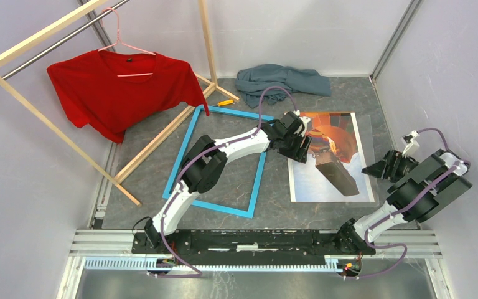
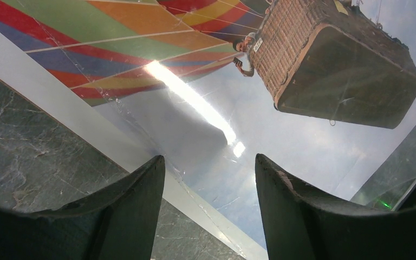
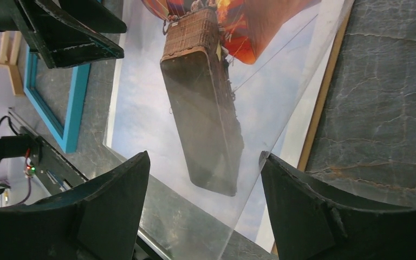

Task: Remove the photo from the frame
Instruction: Pick up the photo frame item from the photo frame.

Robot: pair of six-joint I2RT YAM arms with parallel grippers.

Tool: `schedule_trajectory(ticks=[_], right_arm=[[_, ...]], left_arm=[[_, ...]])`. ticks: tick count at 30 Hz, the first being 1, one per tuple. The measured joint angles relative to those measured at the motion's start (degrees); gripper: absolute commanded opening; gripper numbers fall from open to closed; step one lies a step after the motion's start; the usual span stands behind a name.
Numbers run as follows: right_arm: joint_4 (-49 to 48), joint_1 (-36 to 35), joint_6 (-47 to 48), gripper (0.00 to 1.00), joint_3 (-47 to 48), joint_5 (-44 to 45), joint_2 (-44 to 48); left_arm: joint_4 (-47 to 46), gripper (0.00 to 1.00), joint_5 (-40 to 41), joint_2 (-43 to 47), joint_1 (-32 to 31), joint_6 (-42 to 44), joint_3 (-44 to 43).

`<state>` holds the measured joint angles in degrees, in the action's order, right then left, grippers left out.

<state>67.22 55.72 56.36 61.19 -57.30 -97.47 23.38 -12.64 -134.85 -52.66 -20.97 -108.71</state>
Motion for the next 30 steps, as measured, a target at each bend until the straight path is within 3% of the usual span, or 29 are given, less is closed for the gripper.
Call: schedule_trajectory(ticks=[13, 30], right_arm=[[0.98, 1.29, 0.33, 0.74, -1.44, -1.44, 0.00], [1.73, -1.73, 0.37, 0.77, -2.73, -2.45, -2.80]], left_arm=[[-0.76, 0.69, 0.02, 0.44, -0.02, 0.00, 0.76], [-0.98, 0.69, 0.31, 0.66, 0.04, 0.02, 1.14]])
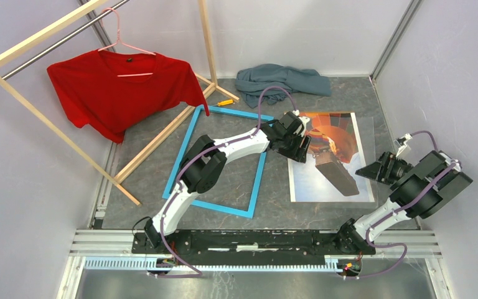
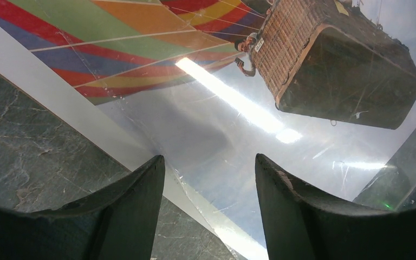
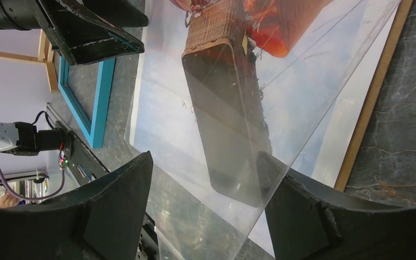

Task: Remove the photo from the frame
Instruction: Pick up the photo frame item from the photo frame.

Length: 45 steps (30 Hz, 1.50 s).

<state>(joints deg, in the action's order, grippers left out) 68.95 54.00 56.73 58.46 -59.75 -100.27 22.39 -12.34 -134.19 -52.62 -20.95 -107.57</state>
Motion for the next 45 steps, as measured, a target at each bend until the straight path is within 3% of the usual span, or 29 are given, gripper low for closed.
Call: schedule_trajectory(ticks=[3, 12, 16, 19, 24, 26, 36, 45], right_arm=[[0.02, -0.07, 0.00, 0.75, 0.00, 0.00, -0.17], [0.81, -1.25, -0.04, 0.51, 0.02, -0.98, -0.96], [1.09, -1.68, 0.04, 0.46, 0.02, -1.09, -0.96], [1.25, -2.19, 0.09, 0.36, 0.02, -1.18, -0.96], [1.51, -2.91, 0.04, 0.09, 0.02, -1.84, -0.96], [1.55, -3.02, -0.07, 0.03, 0.02, -2.03, -0.96], [2.12, -3.41, -2.05, 0.00, 0.07, -3.43, -0.48], [2.51, -3.58, -6.62, 0.01, 2.23, -6.60, 2.36]], left_arm=[[-0.02, 0.69, 0.00, 0.00, 0.00, -0.02, 0.02], [-0.22, 0.69, 0.04, 0.11, 0.00, 0.00, 0.22], [-0.24, 0.69, 0.02, 0.44, 0.04, -0.02, 0.46], [-0.24, 0.69, 0.02, 0.63, 0.15, -0.02, 0.72], [-0.20, 0.70, -0.02, 0.98, 0.28, -0.02, 1.16], [-0.11, 0.70, 0.02, 1.16, 0.33, 0.00, 1.38], [1.60, 0.72, -0.31, 3.52, 2.32, 0.00, 1.84], [0.87, 0.73, -1.62, 13.00, 9.55, 0.02, 3.41]])
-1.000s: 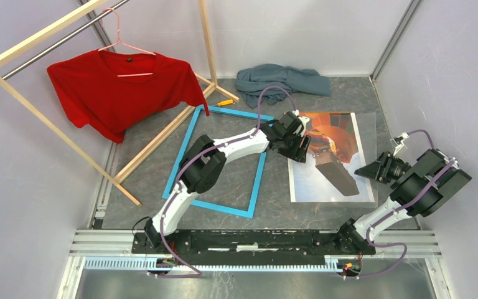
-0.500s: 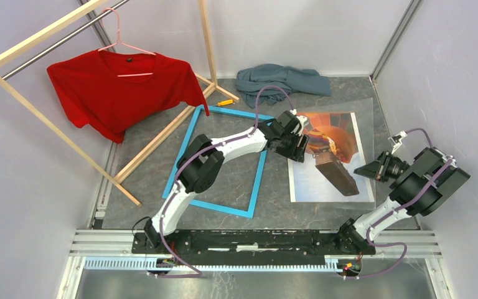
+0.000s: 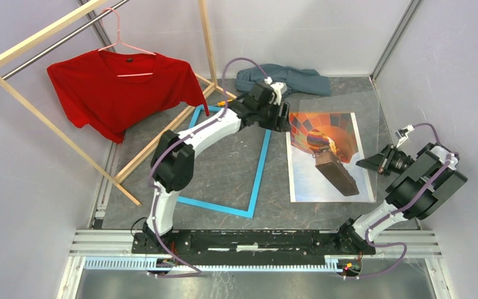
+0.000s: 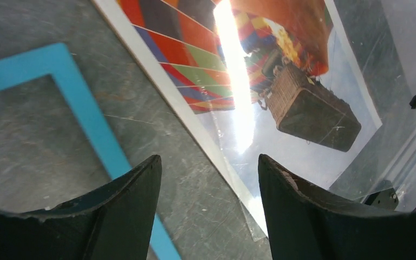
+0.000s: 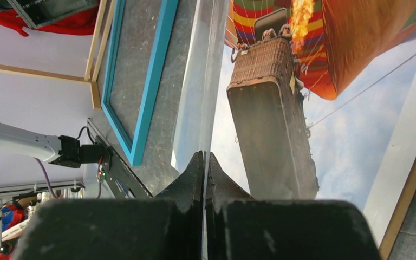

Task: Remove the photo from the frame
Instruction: Pick up the photo frame item from the photo frame.

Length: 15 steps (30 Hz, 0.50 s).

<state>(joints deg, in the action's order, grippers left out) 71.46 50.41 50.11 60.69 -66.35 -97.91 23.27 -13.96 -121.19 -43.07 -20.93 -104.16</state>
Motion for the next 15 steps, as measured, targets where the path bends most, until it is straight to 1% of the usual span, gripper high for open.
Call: schedule_trajectory(ticks=[7, 11, 15], right_arm=[[0.04, -1.70, -2.89, 0.01, 0.76, -2.80, 0.50], [0.07, -3.21, -4.57, 0.02, 1.81, -4.76, 0.74], [0.07, -4.74, -6.86, 0.02, 4.17, -7.26, 1.49]], left_arm=[[-0.85, 0.73, -1.70, 3.41, 6.03, 0.74, 2.91], [-0.98, 0.74, -2.73, 5.73, 8.28, 1.57, 6.43], [-1.07, 0.74, -3.15, 9.27, 9.70, 4.13, 10.64]])
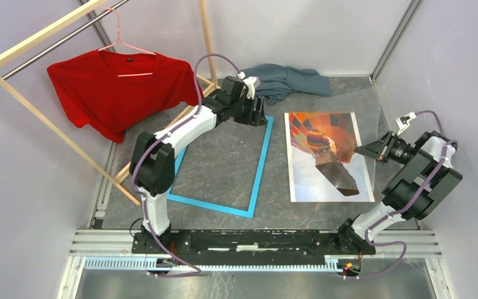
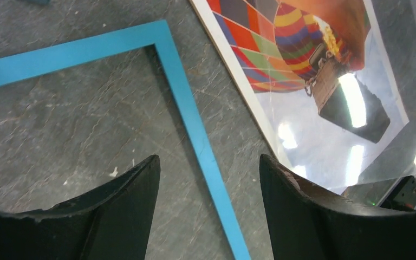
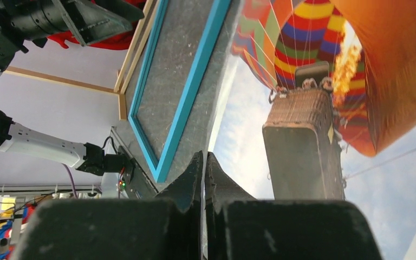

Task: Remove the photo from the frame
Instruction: Pick up the photo frame item from the photo frame.

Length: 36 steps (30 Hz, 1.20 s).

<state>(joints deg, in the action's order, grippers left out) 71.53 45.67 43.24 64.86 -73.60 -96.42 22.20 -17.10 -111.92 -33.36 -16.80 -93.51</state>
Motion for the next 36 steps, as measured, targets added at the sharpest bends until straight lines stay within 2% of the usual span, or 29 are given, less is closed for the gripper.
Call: schedule_trajectory(ticks=[7, 17, 19, 24, 28, 32, 36], right_arm=[[-0.11, -3.69, -3.69, 0.07, 6.38, -2.97, 2.40], [-0.04, -14.43, -5.49, 0.09, 11.78, -8.26, 3.13], [-0.04, -16.50, -5.53, 0.09, 12.74, -9.03, 2.91], [-0.04, -21.62, -5.73, 0.09, 14.64, -10.67, 1.01], [-0.07, -24.81, -5.95, 0.09, 15.41, -11.21, -1.09], [-0.02, -26.82, -5.97, 0.09, 15.80, -11.45, -2.71], [-0.04, -27.98, -5.77, 0.09, 16.33, -11.63, -4.68]], left_arm=[[-0.17, 0.79, -1.60, 6.08, 3.04, 3.28, 5.53], [0.13, 0.80, -4.81, 10.58, 9.07, 6.95, 11.32], [0.55, 0.83, -5.62, 12.74, 10.32, 7.78, 12.96], [0.02, 0.99, -5.88, 21.64, 13.46, 10.97, 19.96], [-2.36, 1.00, -5.53, 27.98, 14.56, 12.37, 27.43], [-5.11, 1.00, -6.19, 27.80, 14.49, 12.83, 31.63], [-9.31, 1.00, -10.23, 23.17, 14.49, 12.39, 32.59]])
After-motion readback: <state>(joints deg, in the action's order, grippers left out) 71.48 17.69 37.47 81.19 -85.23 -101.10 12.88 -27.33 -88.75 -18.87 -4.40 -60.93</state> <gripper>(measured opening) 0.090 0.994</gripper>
